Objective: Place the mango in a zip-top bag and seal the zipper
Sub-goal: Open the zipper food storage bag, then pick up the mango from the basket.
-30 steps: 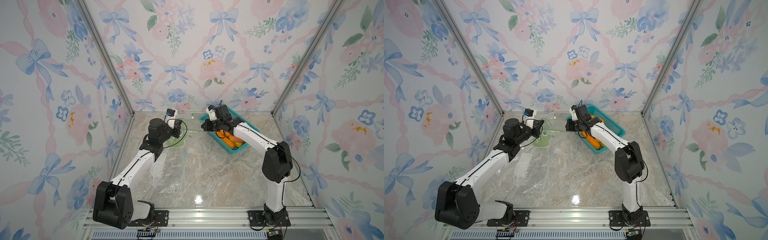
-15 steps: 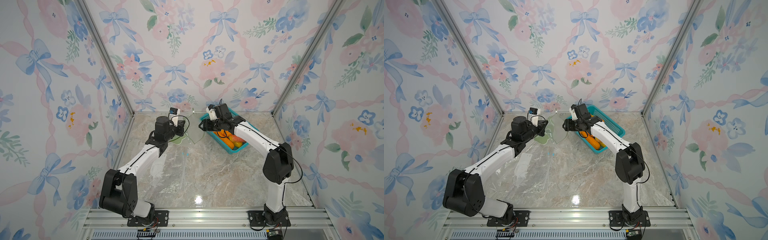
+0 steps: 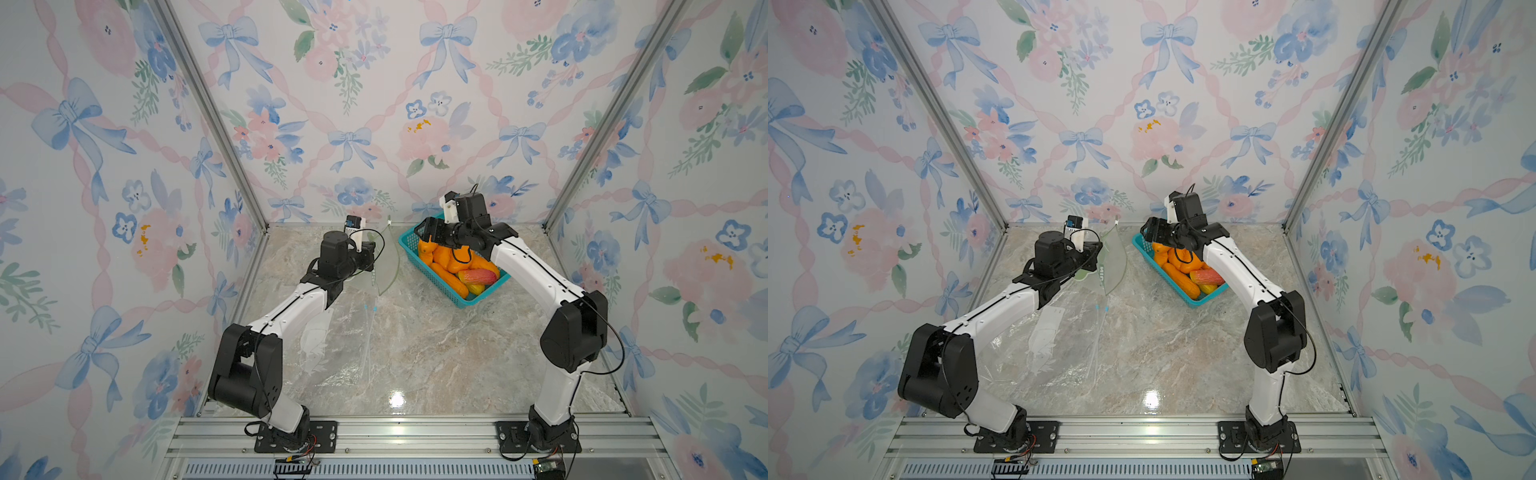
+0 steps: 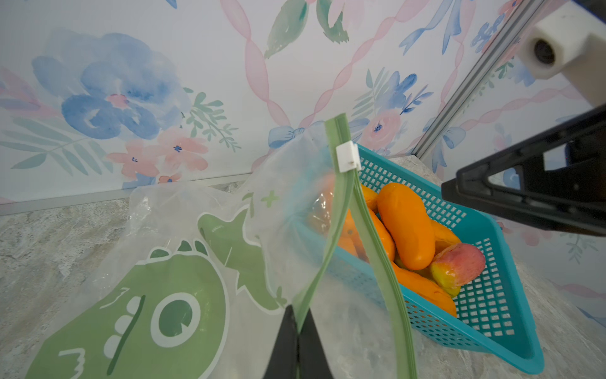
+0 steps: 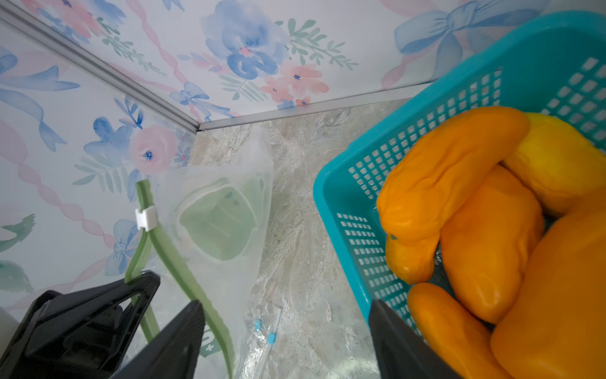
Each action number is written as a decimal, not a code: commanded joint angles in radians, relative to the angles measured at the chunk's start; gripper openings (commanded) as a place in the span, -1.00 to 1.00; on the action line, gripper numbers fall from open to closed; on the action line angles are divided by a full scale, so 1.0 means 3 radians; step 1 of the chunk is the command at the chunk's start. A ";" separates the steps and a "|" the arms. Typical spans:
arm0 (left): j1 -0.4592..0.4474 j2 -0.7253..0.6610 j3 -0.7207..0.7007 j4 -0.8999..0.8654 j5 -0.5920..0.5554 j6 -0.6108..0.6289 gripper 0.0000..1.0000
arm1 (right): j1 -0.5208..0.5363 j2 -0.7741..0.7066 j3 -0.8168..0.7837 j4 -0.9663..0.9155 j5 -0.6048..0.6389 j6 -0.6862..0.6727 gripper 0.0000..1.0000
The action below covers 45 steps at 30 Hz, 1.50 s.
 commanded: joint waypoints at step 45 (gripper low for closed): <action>-0.0011 0.0106 0.0072 0.0119 -0.0116 -0.0161 -1.00 | -0.0107 0.1962 0.1876 -0.0856 0.0393 -0.0021 0.11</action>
